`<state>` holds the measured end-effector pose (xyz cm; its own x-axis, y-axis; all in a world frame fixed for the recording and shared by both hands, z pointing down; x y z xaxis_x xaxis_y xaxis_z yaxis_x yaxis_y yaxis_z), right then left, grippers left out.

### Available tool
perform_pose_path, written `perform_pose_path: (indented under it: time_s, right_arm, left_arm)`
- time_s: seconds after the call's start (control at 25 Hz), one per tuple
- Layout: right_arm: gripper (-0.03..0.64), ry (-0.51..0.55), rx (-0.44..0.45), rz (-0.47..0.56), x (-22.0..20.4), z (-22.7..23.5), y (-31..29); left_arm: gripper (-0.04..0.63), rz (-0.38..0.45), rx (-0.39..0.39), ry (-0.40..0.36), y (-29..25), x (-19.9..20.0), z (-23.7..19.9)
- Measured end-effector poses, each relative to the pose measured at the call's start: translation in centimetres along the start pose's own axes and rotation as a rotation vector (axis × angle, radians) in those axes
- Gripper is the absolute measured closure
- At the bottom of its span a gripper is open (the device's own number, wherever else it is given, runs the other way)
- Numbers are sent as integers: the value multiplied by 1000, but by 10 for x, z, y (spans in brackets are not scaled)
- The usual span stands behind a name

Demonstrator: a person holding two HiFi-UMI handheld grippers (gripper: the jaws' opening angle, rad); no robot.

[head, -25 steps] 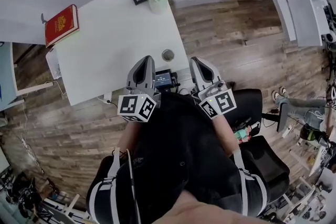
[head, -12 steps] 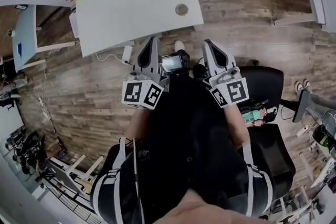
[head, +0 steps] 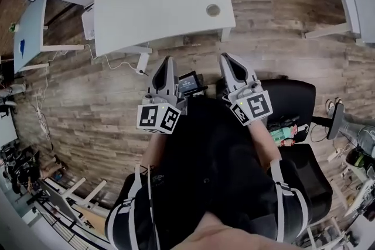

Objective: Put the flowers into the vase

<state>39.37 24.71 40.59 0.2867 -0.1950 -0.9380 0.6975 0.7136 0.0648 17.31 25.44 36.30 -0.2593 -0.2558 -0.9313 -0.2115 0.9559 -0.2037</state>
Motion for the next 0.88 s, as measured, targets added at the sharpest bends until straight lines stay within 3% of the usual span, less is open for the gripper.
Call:
perform_pose_path:
  time_s: [0.24,0.44,0.6,0.88]
  right_arm:
    - [600,-46,27,-89,-25,-69,-17]
    - [601,-26,-75,-139,-37,-112,-13]
    - [600,-31,-154,-141,-36,-123,11]
    - [600,0,-129,-126,-25,-121,30]
  left_arm:
    - [549,-23,11,82,54,-7,-52]
    - [549,-52,-50,119,74,-9,-85]
    - [549,-82,-95,129,77,-18,-86]
    - [549,-42,-110,127,79,-10,-68]
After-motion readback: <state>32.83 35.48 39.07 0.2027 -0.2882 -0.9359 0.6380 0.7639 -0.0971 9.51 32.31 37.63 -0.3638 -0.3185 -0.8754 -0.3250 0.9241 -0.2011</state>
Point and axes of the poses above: the fingertips, and each gripper's own axes: y backward along the fingers, z to its right, x out of its top, the point moved 8 cm from there along y, backward along the fingers, and after that the axes turned 9 degrees about x, right-handed, at the moved point
